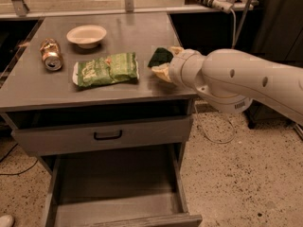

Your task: Pick sponge from middle drawer and place on counter

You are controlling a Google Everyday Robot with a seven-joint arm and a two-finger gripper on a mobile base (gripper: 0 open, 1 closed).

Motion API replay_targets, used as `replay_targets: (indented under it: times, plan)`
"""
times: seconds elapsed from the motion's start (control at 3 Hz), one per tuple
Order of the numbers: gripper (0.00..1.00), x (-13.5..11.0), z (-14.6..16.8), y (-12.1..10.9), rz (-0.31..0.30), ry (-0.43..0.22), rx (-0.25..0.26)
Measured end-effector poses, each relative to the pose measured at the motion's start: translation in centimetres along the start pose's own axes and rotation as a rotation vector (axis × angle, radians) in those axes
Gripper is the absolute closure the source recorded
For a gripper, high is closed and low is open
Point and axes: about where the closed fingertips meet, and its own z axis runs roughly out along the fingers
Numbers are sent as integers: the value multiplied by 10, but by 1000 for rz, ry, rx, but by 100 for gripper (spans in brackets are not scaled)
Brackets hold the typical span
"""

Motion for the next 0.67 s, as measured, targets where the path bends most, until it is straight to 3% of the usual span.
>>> replay_targets:
  times: [0.33, 0.67]
  plan:
    - [100, 6, 13, 2, 4, 9, -20]
    - [100, 0, 17, -9, 13, -2, 11]
